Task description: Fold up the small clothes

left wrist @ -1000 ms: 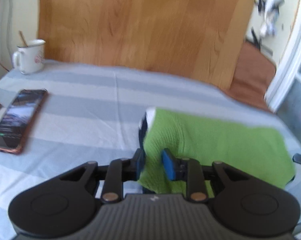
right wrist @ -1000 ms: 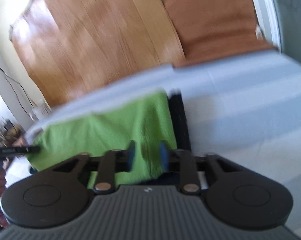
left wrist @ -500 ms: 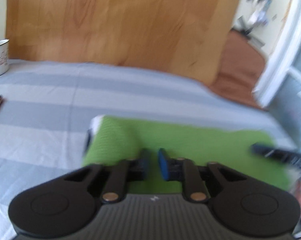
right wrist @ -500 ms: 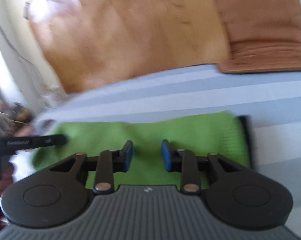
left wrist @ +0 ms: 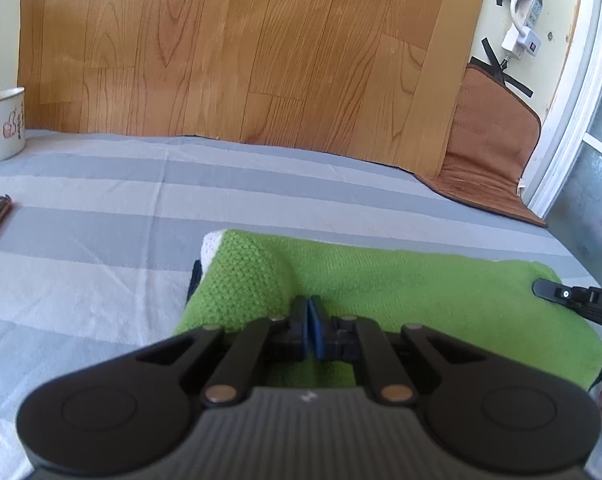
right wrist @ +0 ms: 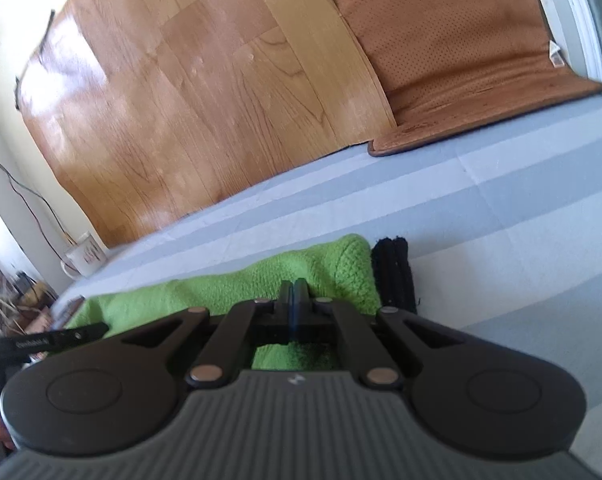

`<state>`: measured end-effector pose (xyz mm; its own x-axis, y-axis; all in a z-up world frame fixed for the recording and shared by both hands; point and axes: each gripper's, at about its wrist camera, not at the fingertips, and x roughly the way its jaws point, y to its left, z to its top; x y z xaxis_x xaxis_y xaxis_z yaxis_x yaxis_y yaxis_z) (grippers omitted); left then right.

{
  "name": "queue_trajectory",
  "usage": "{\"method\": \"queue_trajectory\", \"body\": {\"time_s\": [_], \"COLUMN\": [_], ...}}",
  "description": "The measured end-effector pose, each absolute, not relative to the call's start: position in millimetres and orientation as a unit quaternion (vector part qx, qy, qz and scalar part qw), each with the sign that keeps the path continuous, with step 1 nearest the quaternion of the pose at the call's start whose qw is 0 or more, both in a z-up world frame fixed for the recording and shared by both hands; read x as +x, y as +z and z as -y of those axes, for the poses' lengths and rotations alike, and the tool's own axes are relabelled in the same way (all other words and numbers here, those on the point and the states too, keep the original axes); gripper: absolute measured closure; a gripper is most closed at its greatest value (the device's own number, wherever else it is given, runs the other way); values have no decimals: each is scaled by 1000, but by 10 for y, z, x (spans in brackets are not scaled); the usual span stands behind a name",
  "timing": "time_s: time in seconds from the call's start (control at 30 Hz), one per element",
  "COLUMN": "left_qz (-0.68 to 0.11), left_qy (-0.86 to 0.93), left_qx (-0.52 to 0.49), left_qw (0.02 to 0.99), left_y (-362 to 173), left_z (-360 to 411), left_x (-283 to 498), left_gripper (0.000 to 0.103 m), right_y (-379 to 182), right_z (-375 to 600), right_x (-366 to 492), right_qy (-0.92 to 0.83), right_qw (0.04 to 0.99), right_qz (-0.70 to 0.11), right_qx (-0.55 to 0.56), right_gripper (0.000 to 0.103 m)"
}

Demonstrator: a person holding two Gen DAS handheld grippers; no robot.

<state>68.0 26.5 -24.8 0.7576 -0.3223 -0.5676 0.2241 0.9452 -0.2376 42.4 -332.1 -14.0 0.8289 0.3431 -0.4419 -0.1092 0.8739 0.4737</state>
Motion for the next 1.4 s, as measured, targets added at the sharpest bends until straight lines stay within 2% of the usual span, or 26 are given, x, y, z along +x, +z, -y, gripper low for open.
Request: {"method": "queue_trajectory", "body": {"time_s": [0.43, 0.7, 1.0, 1.07, 1.17, 1.3, 1.4], "left_qz": [-261, -252, -247, -246, -244, -242, -240], "left_qy": [-77, -68, -65, -65, -65, -65, -67], "left_qx": [11, 29, 34, 36, 39, 40, 44], "left_qw": [962, 965, 966, 966, 967, 967, 968], "left_y": [-322, -342, -331, -329, -324, -323, -318], "left_z": [121, 187, 186, 195, 204, 200, 202], "left_x": [414, 369, 329, 321, 309, 291, 278], "left_gripper": [97, 97, 97, 97, 97, 95, 92], "right_y": [-138, -151, -131, -115, -65, -44, -52], "right_z": [3272, 3295, 3225, 3142, 2922, 2685, 2698], "right_x": [369, 300, -8, -105, -274, -391, -350], "right_qy": [123, 120, 122, 125, 117, 121, 116], "right_qw": [936, 936, 940, 945, 964, 976, 976], "right_qz": [-250, -241, -220, -216, -194, -171, -173], "right_qx": [215, 227, 228, 211, 138, 62, 63], "right_gripper": [102, 102, 87, 69, 55, 53, 53]}}
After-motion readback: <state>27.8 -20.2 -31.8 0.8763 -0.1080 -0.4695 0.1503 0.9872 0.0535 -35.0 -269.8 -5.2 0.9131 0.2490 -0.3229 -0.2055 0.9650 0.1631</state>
